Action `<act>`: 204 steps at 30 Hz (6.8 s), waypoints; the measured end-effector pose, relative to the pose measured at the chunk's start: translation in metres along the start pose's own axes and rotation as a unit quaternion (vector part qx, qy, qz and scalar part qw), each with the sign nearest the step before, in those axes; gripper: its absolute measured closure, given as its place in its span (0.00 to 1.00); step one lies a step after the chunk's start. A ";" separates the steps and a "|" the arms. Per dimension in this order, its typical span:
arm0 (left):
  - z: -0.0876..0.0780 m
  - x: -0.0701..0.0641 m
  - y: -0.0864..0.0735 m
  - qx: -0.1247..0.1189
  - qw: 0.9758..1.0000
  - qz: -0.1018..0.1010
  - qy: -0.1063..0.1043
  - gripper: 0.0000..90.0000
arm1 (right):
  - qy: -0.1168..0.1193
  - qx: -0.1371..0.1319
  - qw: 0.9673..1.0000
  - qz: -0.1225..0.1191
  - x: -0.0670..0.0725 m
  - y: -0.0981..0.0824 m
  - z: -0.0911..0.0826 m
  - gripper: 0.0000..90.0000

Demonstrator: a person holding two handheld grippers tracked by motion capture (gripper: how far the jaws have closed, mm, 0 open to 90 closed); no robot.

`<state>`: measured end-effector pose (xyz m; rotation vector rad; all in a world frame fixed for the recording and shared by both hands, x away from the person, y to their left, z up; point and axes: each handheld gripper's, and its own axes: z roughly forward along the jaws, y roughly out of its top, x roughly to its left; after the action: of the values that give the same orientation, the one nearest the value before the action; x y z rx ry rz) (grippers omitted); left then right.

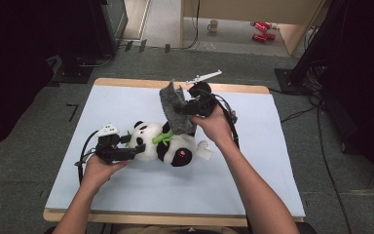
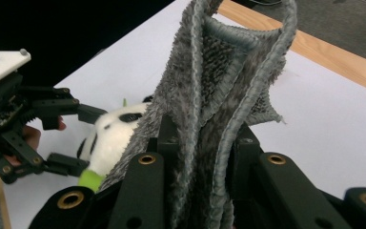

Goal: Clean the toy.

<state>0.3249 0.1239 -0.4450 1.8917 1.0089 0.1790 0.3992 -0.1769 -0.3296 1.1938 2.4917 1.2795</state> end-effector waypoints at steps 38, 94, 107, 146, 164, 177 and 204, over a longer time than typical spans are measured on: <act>0.002 0.000 0.001 0.001 1.000 -0.001 0.002 0.28 | 0.023 0.073 0.997 -0.003 0.022 0.001 0.103 0.80; 0.002 0.001 0.000 -0.001 1.000 -0.007 -0.005 0.28 | 0.075 0.061 0.995 0.003 0.039 -0.007 0.097 0.79; 0.002 0.003 0.002 -0.005 1.000 -0.014 -0.007 0.29 | 0.005 0.068 0.998 0.007 0.002 -0.022 0.063 0.81; 0.004 0.004 0.010 -0.012 1.000 -0.009 0.006 0.34 | 0.076 0.013 0.997 -0.009 0.045 -0.009 0.038 0.85; -0.004 0.003 0.006 0.007 1.000 0.013 0.005 0.20 | 0.051 0.033 0.998 -0.002 0.024 -0.014 0.069 0.84; 0.015 0.014 -0.001 -0.009 0.999 0.006 -0.031 0.15 | 0.048 0.034 0.998 0.001 0.022 -0.006 0.068 0.85; 0.016 0.015 0.005 -0.011 1.000 -0.001 -0.025 0.26 | 0.023 0.081 0.996 -0.037 0.039 -0.001 0.074 0.84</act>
<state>0.3453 0.1227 -0.4534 1.8664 0.9721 0.1402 0.4019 -0.1023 -0.3684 1.1022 2.6900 1.1197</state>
